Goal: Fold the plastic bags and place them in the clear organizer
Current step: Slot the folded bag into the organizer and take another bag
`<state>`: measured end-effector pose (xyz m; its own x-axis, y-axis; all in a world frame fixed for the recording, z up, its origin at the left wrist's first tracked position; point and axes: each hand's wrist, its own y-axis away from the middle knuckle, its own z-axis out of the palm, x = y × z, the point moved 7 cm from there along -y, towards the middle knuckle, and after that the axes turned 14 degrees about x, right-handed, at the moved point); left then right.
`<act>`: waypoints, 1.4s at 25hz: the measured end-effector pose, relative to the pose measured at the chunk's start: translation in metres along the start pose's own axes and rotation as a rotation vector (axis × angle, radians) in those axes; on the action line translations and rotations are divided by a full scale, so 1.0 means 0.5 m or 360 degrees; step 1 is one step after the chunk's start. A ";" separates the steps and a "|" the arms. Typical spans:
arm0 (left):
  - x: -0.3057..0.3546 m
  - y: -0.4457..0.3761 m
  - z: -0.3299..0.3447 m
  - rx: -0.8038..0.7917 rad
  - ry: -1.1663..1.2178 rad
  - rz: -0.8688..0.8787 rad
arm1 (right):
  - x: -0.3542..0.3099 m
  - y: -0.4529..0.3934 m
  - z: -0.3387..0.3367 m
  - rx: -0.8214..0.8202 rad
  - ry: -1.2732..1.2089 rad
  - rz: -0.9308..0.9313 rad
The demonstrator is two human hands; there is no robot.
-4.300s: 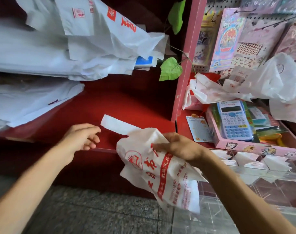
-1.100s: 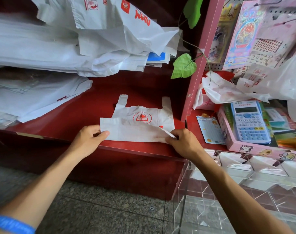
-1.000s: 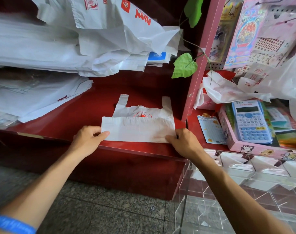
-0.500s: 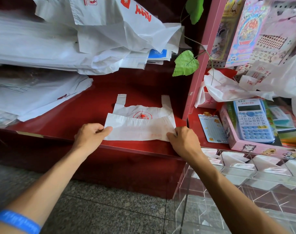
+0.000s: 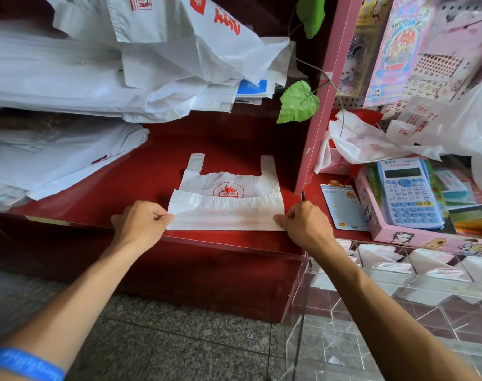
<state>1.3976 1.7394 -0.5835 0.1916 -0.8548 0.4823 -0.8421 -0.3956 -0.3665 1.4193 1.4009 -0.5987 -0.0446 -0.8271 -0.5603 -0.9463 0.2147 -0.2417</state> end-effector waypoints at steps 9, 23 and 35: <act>0.010 0.003 0.000 0.0071 -0.0153 0.0078 | -0.024 0.013 -0.001 0.0110 0.0323 -0.0243; 0.208 0.092 0.069 -0.0075 0.0221 0.0920 | -0.167 0.060 0.031 0.0364 -0.0262 -0.0949; 0.219 0.103 0.154 -0.0264 0.0016 0.0806 | -0.143 0.030 0.120 0.0061 -0.0123 -0.0815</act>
<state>1.4141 1.5994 -0.6107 -0.2640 -0.9212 0.2857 -0.8965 0.1251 -0.4250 1.4273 1.4947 -0.6098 0.4462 -0.7906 -0.4193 -0.8281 -0.1871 -0.5284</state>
